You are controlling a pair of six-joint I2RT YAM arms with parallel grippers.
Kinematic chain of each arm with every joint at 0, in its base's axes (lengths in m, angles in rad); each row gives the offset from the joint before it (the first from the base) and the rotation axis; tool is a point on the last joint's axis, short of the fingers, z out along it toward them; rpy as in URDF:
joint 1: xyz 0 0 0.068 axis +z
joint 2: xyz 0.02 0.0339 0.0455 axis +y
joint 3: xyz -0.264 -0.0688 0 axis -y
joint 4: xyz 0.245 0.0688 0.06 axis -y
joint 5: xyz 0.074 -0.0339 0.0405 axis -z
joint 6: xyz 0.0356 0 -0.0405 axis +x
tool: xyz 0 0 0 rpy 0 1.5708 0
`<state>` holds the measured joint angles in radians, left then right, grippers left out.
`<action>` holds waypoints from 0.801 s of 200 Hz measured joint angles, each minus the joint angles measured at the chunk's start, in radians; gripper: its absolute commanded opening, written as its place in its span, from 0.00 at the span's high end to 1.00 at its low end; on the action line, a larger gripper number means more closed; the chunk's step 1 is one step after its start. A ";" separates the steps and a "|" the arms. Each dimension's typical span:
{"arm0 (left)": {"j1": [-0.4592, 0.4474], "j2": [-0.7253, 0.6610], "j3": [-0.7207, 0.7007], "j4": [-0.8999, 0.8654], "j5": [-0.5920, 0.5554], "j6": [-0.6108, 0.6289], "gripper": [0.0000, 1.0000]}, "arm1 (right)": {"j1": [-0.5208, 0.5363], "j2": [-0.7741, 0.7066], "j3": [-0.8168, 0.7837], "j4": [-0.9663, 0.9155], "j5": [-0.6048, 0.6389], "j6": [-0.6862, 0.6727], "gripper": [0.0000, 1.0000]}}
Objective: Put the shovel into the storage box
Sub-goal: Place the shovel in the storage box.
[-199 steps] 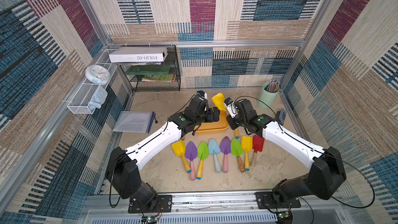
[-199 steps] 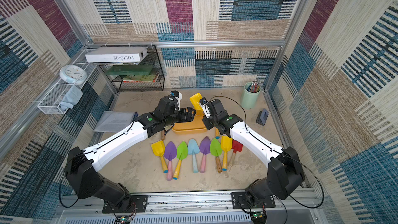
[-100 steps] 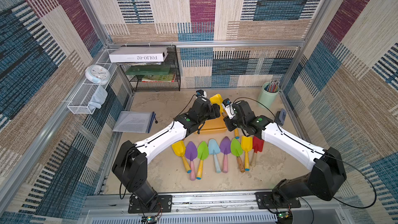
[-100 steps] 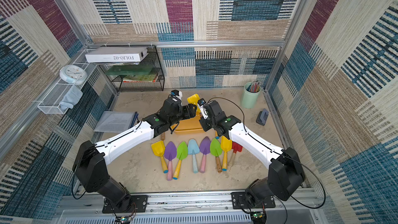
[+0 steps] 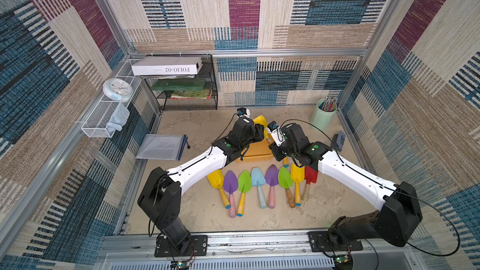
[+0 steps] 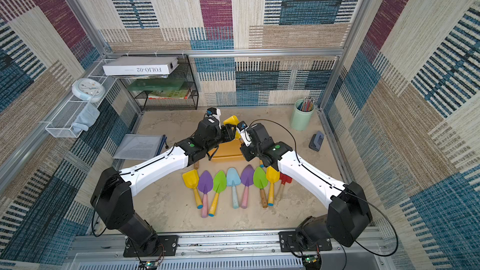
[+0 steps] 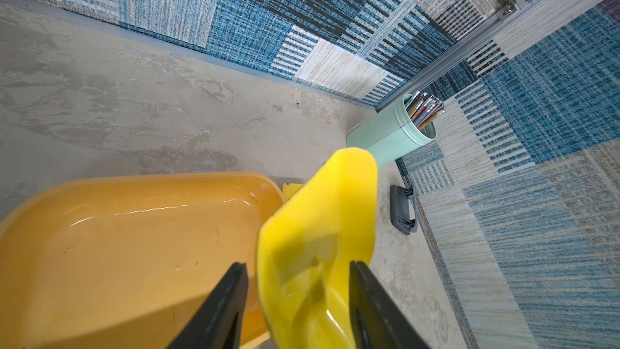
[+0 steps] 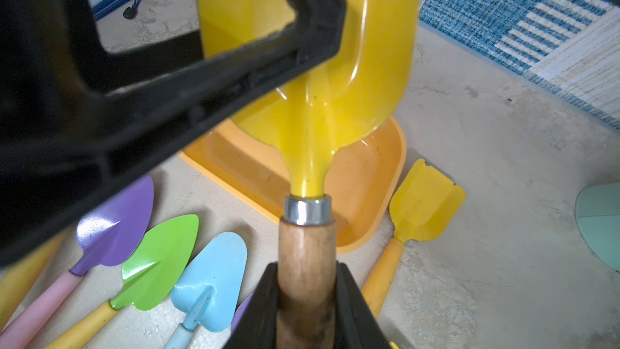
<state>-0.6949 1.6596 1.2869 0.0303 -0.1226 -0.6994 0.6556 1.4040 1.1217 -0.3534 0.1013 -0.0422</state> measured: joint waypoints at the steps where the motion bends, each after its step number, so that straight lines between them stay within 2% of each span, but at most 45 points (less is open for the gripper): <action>1: 0.000 0.000 0.000 0.001 0.000 0.000 0.61 | 0.000 0.000 0.000 0.000 0.000 0.000 1.00; 18: 0.000 0.001 -0.004 0.008 0.010 -0.003 0.74 | 0.000 -0.004 0.000 0.000 0.003 -0.004 1.00; 49: -0.001 0.002 -0.008 0.029 0.025 -0.011 0.89 | 0.000 -0.009 -0.008 0.006 0.003 -0.003 1.00; 60: 0.000 0.002 -0.011 0.046 0.036 -0.013 1.00 | -0.002 -0.009 -0.009 0.006 0.003 -0.002 1.00; 90: 0.000 0.002 -0.024 0.074 0.040 -0.027 1.00 | -0.001 -0.009 -0.010 0.006 0.010 0.005 1.00; 108: -0.001 -0.001 -0.039 0.094 0.042 -0.036 1.00 | -0.001 -0.009 -0.008 -0.001 0.014 0.005 0.81; 125: 0.000 -0.006 -0.054 0.111 0.037 -0.051 1.00 | -0.001 -0.007 -0.004 -0.002 0.024 0.010 0.53; 140: -0.001 -0.009 -0.074 0.102 0.011 -0.054 1.00 | 0.000 -0.008 0.001 0.013 0.039 0.020 0.34; 160: 0.000 -0.017 -0.108 0.081 -0.032 -0.087 1.00 | 0.000 -0.013 0.003 0.031 0.059 0.032 0.22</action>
<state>-0.6952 1.6428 1.1793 0.1112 -0.1547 -0.7860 0.6556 1.3907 1.1252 -0.3225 0.1600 -0.0105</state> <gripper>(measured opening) 0.076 0.728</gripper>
